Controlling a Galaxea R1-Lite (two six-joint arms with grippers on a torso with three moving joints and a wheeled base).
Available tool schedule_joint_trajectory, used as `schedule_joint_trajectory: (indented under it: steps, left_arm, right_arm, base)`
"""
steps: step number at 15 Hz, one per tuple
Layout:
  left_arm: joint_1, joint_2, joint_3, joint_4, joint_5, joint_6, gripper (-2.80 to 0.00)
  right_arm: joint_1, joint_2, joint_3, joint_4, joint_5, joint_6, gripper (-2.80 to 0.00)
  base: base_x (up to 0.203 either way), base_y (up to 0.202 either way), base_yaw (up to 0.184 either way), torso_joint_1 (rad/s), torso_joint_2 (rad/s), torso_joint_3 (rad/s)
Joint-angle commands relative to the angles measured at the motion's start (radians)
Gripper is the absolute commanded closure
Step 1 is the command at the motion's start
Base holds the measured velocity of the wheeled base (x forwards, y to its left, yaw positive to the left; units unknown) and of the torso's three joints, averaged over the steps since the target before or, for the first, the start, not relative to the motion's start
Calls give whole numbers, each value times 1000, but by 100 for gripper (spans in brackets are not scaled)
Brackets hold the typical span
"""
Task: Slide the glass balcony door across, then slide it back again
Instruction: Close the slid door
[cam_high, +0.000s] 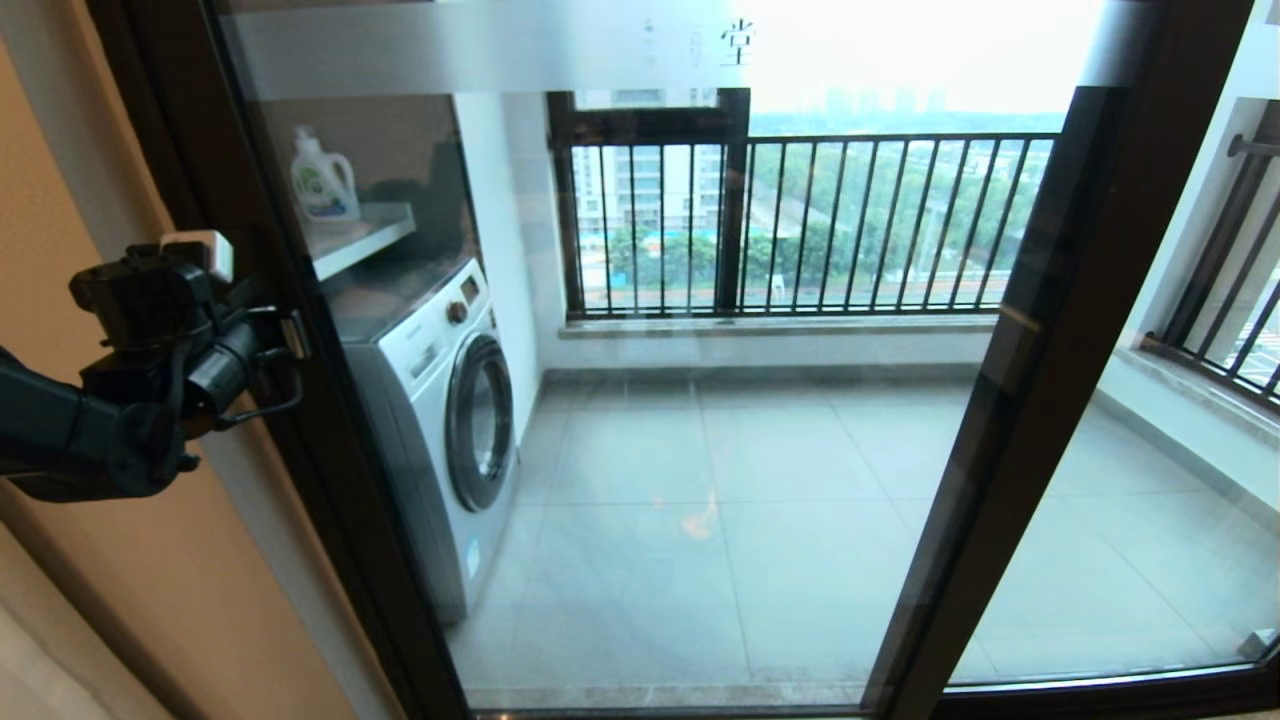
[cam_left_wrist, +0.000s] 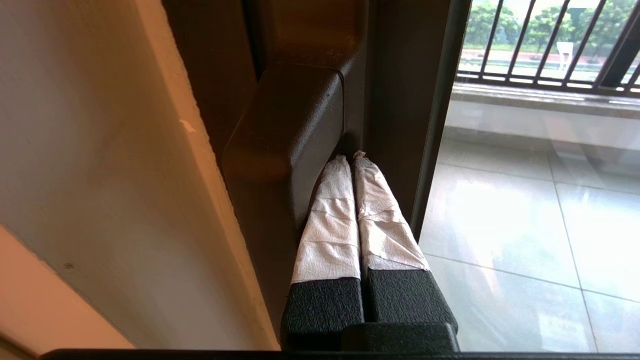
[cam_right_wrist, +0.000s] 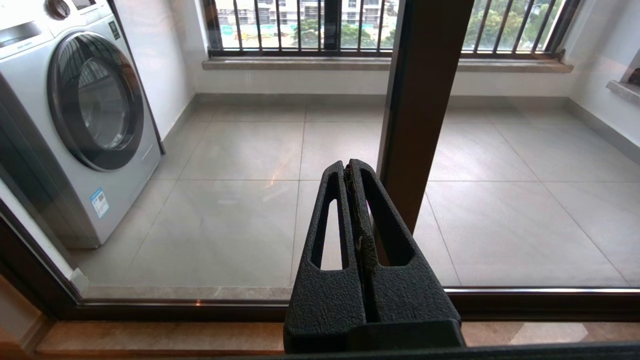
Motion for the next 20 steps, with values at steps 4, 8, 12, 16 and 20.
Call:
schedule_joint_trajectory:
  steps: [4, 8, 12, 16, 20]
  left_arm:
    - [35, 8, -5, -12, -14, 2, 0]
    - [41, 0, -5, -12, -24, 0, 0]
    - [23, -12, -1, -12, -26, 0, 0]
    - [-25, -15, 10, -13, -23, 0, 0]
    - [-63, -49, 40, -12, -21, 0, 0]
  right_arm:
    - [0, 1, 9, -1, 1, -1, 0]
    - [0, 1, 9, -1, 1, -1, 0]
    - [0, 1, 9, -1, 1, -1, 0]
    - [0, 1, 9, -1, 1, -1, 0]
    - [0, 1, 9, -1, 1, -1, 0]
  base:
    - [0, 0, 0, 0, 0, 0]
    - [0, 0, 0, 0, 0, 0]
    - [0, 0, 0, 0, 0, 0]
    - [0, 0, 0, 0, 0, 0]
    - [0, 0, 0, 0, 0, 0]
